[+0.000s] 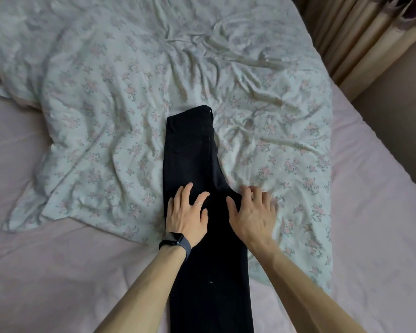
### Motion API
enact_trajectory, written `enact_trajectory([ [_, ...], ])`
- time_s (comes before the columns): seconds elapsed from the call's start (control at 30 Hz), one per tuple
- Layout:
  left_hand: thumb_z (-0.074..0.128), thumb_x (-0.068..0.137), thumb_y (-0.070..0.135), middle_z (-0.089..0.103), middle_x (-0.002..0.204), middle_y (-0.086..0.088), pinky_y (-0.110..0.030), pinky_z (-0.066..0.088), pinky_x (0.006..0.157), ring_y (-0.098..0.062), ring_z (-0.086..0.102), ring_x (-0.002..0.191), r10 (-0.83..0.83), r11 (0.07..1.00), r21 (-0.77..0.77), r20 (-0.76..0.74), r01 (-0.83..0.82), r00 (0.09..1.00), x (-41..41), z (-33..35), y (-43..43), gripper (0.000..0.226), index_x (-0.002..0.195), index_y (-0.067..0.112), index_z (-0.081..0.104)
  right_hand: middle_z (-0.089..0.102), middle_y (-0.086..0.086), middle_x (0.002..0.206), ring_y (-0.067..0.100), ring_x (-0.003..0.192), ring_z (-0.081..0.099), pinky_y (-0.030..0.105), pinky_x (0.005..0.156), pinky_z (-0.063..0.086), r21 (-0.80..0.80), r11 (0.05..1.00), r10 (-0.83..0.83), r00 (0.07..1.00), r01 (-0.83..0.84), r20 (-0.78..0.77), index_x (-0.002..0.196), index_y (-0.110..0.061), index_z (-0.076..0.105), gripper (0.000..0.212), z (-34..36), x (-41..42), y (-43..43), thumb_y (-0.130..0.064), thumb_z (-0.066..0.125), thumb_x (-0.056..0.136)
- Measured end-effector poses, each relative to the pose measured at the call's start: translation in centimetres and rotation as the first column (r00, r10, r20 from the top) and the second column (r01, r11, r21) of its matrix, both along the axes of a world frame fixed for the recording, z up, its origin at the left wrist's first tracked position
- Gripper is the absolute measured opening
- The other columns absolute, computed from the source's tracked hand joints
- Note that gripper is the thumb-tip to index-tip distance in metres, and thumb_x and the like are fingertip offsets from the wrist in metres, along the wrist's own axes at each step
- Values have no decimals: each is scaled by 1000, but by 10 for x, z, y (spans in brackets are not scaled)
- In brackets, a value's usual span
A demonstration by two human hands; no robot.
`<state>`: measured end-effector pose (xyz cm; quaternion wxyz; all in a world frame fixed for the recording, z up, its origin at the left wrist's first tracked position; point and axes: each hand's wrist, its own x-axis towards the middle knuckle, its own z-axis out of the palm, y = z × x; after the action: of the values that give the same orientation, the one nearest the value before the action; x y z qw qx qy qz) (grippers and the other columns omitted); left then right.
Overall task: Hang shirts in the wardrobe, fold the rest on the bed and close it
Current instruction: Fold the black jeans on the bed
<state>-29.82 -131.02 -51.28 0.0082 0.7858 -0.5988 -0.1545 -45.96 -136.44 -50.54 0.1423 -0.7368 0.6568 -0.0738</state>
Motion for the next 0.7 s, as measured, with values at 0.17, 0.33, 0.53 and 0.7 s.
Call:
enact_trajectory([
  [0.17, 25, 103, 52, -19, 165, 5, -55, 9, 122, -26, -8, 154, -4, 970, 240, -88, 26, 996, 20, -16, -3, 64, 152, 49, -17, 65, -7, 96, 23, 116, 51, 41, 93, 38, 273, 955, 108, 993, -115, 40, 107, -20, 58, 38, -10, -15, -40, -55, 44, 100],
  [0.33, 20, 103, 53, -10, 167, -7, -58, 9, 120, -35, 4, 152, -31, 948, 316, 32, 19, 999, 11, -15, -17, 63, 155, 40, -14, 68, -8, 113, 21, 124, 46, 44, 99, 33, 296, 955, -38, 996, 14, 76, 116, -25, 58, 38, -11, 1, -35, -52, 44, 93],
  [0.53, 10, 101, 61, -27, 163, 6, -58, 2, 120, -28, -14, 153, -78, 974, 212, 10, 74, 997, 31, -23, -36, 60, 147, 50, -27, 72, -1, 103, 23, 119, 54, 45, 102, 32, 326, 940, 114, 993, -100, -22, 114, -24, 61, 51, -18, 23, -70, -61, 29, 101],
  [0.7, -1, 96, 68, -34, 159, 5, -65, -2, 115, -26, -17, 152, -91, 957, 283, 72, 67, 993, 41, -36, -40, 61, 145, 50, -31, 70, 5, 91, 28, 105, 61, 49, 95, 37, 211, 977, 2, 994, 22, -112, 97, -20, 56, 43, -24, 33, -67, -43, 21, 107],
])
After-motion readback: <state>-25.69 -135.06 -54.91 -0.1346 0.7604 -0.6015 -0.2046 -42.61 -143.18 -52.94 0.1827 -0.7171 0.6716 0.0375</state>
